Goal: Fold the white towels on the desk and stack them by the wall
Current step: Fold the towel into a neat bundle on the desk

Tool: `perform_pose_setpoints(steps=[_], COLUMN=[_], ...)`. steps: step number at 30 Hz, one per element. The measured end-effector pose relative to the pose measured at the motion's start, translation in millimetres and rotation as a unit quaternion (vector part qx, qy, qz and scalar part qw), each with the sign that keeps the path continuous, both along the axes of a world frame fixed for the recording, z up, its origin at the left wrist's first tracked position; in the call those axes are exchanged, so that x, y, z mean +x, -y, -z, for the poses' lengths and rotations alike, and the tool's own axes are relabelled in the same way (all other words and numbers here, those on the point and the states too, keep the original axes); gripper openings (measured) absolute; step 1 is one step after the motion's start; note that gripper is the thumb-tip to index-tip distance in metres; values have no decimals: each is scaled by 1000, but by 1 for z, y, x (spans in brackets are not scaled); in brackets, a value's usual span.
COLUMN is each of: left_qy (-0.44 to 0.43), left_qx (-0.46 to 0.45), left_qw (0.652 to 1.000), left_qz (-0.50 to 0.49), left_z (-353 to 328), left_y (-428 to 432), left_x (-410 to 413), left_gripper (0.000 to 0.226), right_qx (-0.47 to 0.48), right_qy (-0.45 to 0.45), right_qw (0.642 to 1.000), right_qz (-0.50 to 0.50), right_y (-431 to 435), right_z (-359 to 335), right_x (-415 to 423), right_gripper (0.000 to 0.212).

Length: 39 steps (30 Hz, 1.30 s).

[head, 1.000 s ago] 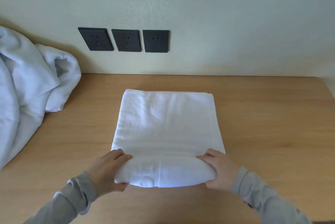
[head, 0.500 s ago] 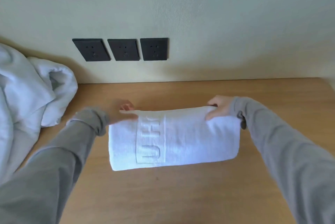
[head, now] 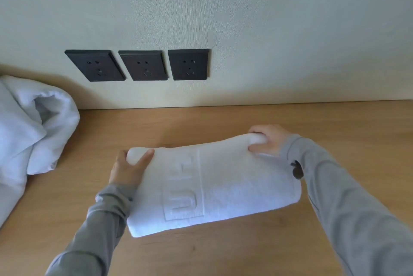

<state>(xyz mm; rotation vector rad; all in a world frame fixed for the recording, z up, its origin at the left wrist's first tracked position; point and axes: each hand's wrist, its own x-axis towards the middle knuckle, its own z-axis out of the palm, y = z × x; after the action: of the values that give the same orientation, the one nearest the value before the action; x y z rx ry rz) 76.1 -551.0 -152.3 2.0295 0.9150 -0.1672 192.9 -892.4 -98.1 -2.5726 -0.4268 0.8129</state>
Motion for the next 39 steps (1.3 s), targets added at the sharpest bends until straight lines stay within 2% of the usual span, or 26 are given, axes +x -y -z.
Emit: perform_pose_setpoints(steps=[4, 9, 13, 14, 19, 21, 22, 24, 25, 27, 29, 30, 33, 36, 39], left_qy=[-39, -15, 16, 14, -61, -74, -52, 37, 79, 119, 84, 63, 44, 29, 53], left_qx=[-4, 0, -10, -12, 5, 68, 149, 306, 348, 364, 353, 346, 347, 352, 325], left_qw=[999, 1000, 999, 999, 998, 995, 987, 944, 916, 871, 850, 848, 846, 844, 843], left_qz=[-26, -26, -32, -33, -29, -19, 8, 114, 183, 307, 381, 397, 402, 404, 424], left_z=[14, 22, 28, 28, 16, 0, -6, -19, -25, -27, -21, -17, 4, 17, 18], left_y=[2, 0, -7, -8, -1, 5, 9, 31, 50, 91, 118, 122, 119, 120, 108], left_x=[13, 13, 7, 6, 21, 22, 20, 15, 12, 8, 4, 3, 6, 13, 18], left_gripper=[71, 51, 41, 40, 55, 63, 67, 69, 66, 64, 63, 63, 64, 64, 61], right_qx=[-2, 63, 59, 60, 15, 10, 13, -12, -58, -138, -97, -80, -135, -146, -128], right_qy=[-3, 24, 180, 191, 105, 82, 72, 53, 74, 220, 359, 368, 244, 227, 222], right_qw=[997, 968, 960, 960, 974, 976, 976, 973, 969, 948, 924, 926, 959, 962, 965], right_qz=[75, 241, 205, 194, 200, 200, 204, 225, 230, 182, 83, 32, -51, -37, -53], right_y=[2, 14, 6, 3, 2, -1, -3, -8, -12, -29, -57, -69, -79, -74, -73], right_z=[19, 40, 48, 48, 51, 49, 48, 44, 39, 28, 24, 26, 46, 65, 65], right_x=[4, -8, -8, -6, 7, 9, 8, 5, 1, -13, -38, -52, -74, -65, -59], right_gripper=[36, 49, 50, 50, 52, 55, 57, 68, 75, 70, 51, 50, 65, 65, 65])
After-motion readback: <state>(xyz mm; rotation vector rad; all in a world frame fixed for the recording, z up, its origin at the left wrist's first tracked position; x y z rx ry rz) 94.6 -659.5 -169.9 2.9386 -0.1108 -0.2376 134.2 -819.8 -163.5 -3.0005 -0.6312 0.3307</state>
